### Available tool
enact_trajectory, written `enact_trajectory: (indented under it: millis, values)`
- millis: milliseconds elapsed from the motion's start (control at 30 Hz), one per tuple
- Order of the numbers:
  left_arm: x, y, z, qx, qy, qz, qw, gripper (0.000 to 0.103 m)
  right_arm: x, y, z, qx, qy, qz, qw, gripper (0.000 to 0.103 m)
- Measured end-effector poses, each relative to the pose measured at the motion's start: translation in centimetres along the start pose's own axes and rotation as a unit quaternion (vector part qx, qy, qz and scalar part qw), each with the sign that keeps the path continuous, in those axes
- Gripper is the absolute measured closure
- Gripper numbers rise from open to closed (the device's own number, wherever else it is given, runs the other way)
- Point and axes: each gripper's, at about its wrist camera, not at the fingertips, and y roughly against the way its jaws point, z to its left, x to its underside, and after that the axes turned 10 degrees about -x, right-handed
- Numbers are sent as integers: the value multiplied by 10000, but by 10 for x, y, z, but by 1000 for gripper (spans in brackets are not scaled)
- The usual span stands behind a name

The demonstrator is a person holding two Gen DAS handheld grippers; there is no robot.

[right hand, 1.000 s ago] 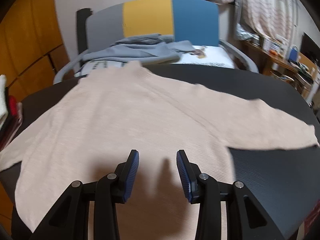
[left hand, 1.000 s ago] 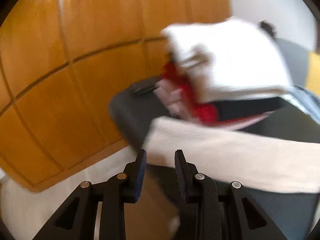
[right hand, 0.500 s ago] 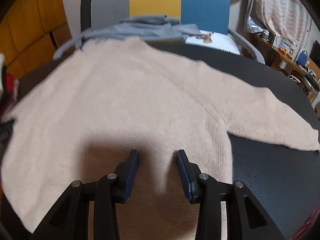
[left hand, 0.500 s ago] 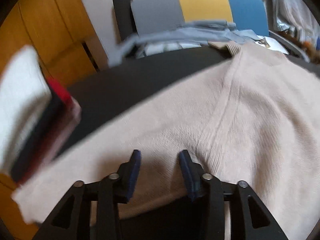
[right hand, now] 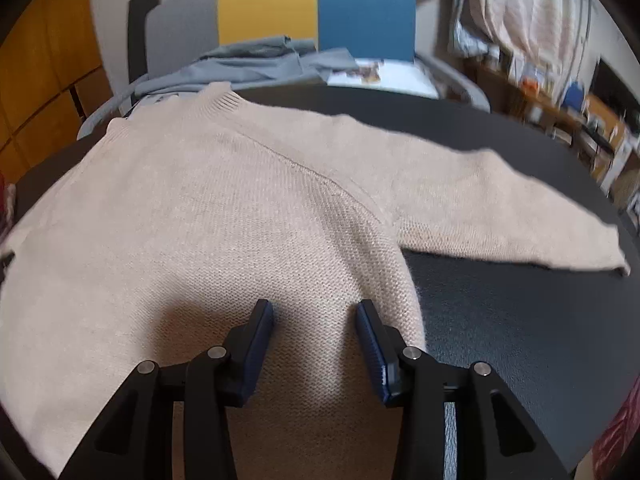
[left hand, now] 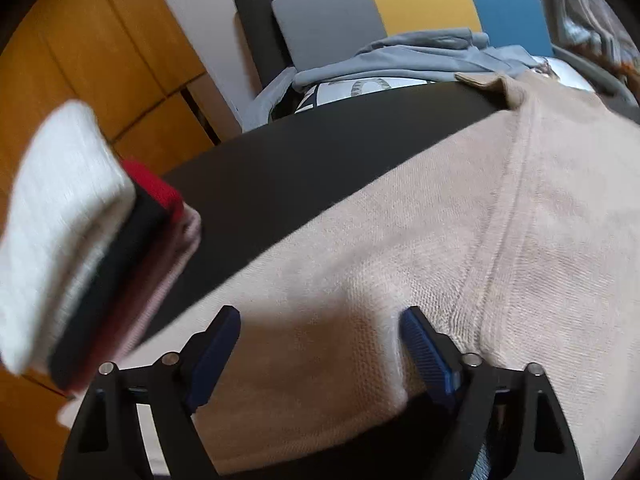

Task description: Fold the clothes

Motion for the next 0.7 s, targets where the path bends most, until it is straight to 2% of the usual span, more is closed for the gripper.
enact_trajectory:
  millis: [133, 267, 433, 500, 633, 700]
  values:
    - [-29, 24, -8, 420, 72, -407, 9983, 23, -26, 19, 5, -351, -22, -465, 9983, 60]
    - [-69, 20, -39, 722, 96, -343, 9968, 23, -79, 7, 29, -761, 329, -542, 9951, 60]
    - [-116, -3, -88, 1083, 82, -48, 9941, 23, -149, -50, 67, -968, 565, -175, 9935, 59]
    - [-130, -18, -102, 1120, 94, 114, 9936, 23, -176, -81, 87, -1109, 704, -24, 9913, 59]
    - [-135, -39, -111, 1064, 275, 375, 9932, 22, -206, -132, 123, -1196, 1066, 133, 9870, 59]
    - [-132, -44, -108, 1097, 490, 378, 9920, 14, -213, -157, 136, -1132, 1208, 229, 9859, 59]
